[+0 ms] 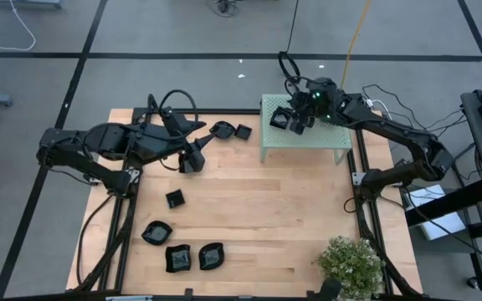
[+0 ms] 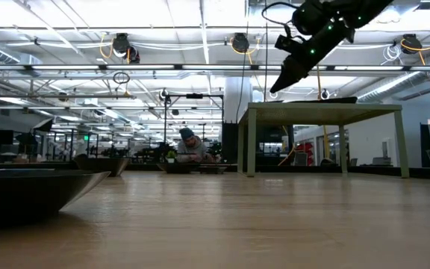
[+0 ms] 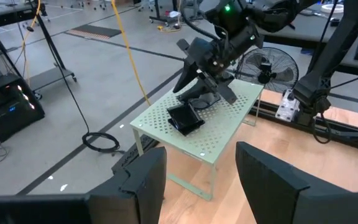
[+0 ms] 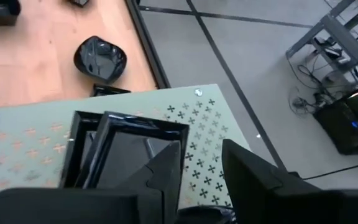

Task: Pick & Place Mini shaped plates
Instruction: Stack the square plate on top of the square plate on the shelf

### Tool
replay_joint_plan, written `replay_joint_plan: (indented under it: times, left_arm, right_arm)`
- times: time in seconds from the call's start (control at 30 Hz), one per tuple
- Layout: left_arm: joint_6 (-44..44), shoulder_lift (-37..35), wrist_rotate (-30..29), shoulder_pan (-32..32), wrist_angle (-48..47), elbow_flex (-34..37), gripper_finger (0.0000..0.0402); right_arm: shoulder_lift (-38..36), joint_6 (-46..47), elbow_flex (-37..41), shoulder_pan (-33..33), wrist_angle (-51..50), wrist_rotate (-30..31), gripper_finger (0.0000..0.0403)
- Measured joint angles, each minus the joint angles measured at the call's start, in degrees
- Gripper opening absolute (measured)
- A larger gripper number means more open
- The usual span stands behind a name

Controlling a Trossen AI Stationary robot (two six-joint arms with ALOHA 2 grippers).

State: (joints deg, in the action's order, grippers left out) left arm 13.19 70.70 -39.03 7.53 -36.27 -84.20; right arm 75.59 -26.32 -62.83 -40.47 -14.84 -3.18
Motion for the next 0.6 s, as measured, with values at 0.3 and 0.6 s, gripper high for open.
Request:
replay_joint_plan:
  times: [0.3,0.6]
  left_arm:
    - [0.0,0.0,0.0,0.0,0.0,0.0,0.0198]
    - [-2.4,0.0,0.0,0.0,0.0,0.0,0.0198]
  right_arm:
    - [4.0,-0.8,0.0,-0.1,0.4,0.0,0.0109]
    - [4.0,-1.4,0.0,-0.1,0.4,0.1,0.0085]
